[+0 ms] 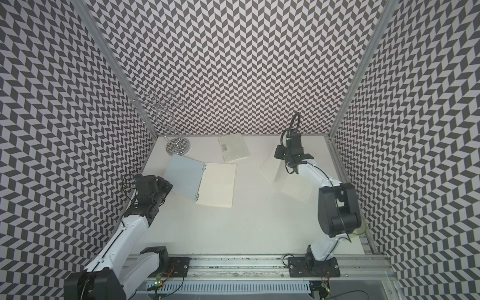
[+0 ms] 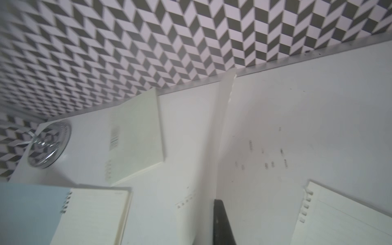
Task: Tear off pages from different notebooks
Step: Place the paper at the center of the board, then close the notebook at the center of the board, then reset both arms
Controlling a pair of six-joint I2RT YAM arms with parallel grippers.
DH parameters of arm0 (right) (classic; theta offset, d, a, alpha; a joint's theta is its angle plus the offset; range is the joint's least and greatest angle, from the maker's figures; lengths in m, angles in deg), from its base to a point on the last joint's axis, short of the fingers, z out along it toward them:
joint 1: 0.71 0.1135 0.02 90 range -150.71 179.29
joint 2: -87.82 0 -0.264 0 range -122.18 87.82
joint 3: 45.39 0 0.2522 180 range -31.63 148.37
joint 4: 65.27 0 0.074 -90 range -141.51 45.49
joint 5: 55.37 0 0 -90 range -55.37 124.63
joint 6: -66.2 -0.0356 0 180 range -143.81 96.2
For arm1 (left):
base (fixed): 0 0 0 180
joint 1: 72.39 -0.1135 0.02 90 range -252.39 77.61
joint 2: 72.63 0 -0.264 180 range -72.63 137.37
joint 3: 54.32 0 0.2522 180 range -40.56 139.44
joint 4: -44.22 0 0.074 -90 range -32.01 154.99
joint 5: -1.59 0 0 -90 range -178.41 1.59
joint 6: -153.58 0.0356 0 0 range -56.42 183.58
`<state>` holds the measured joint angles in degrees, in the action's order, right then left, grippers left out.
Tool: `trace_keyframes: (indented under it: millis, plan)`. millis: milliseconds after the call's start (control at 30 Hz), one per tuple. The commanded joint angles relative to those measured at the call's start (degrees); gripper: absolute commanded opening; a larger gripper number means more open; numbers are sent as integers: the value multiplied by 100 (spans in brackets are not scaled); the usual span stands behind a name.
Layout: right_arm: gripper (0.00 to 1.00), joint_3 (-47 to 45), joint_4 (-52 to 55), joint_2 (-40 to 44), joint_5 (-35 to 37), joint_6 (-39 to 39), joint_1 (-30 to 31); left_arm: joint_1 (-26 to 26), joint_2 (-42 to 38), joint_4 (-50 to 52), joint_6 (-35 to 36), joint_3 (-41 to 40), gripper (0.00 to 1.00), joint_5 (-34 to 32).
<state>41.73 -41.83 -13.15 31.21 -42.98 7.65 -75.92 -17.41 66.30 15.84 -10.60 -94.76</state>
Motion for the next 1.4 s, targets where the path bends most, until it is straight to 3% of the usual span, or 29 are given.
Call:
trace_keyframes:
  millis: [0,100,233,367,467,633,800,833,900,1033,1100,1167,1233,1267,1367]
  plan:
    - [3,347,-139,-355,-65,-207,-294,133,75,261,468,339,5,-381]
    - [3,608,48,-788,-104,-74,-443,510,122,403,635,617,17,-809]
    - [3,486,303,-801,-5,20,-620,1084,207,649,784,1022,19,-1357]
    - [3,-92,177,-210,-55,-59,-756,1337,310,523,811,1182,21,-1131]
    - [7,-264,300,42,177,-82,-825,1593,383,272,837,1273,39,-831]
    - [12,-689,525,292,335,-147,-1061,2132,384,-447,1033,1284,47,-303]
    - [51,-940,676,746,519,-170,-1170,2414,542,-820,1121,1385,63,189]
    - [57,-948,738,809,616,-156,-1177,2439,593,-875,1093,1411,73,299]
    - [61,-947,851,924,823,-124,-1194,2495,709,-975,1094,1496,99,506]
    - [66,-871,1104,1198,1056,-69,-1210,2550,883,-1164,1150,1680,99,882]
    - [69,-982,911,1434,768,14,-1205,2541,877,-1124,1261,1733,99,864]
    - [79,-1360,338,1750,219,275,-1188,2436,809,-908,1267,1679,99,597]
    - [97,-1915,-414,2140,-136,536,-1179,1965,709,-627,1230,1500,99,391]
    - [100,-2194,-766,2307,-181,674,-1173,1671,654,-477,1186,1401,99,295]
    - [100,-3414,-2466,3061,-302,1128,-1171,1117,358,-311,1326,962,99,-952]
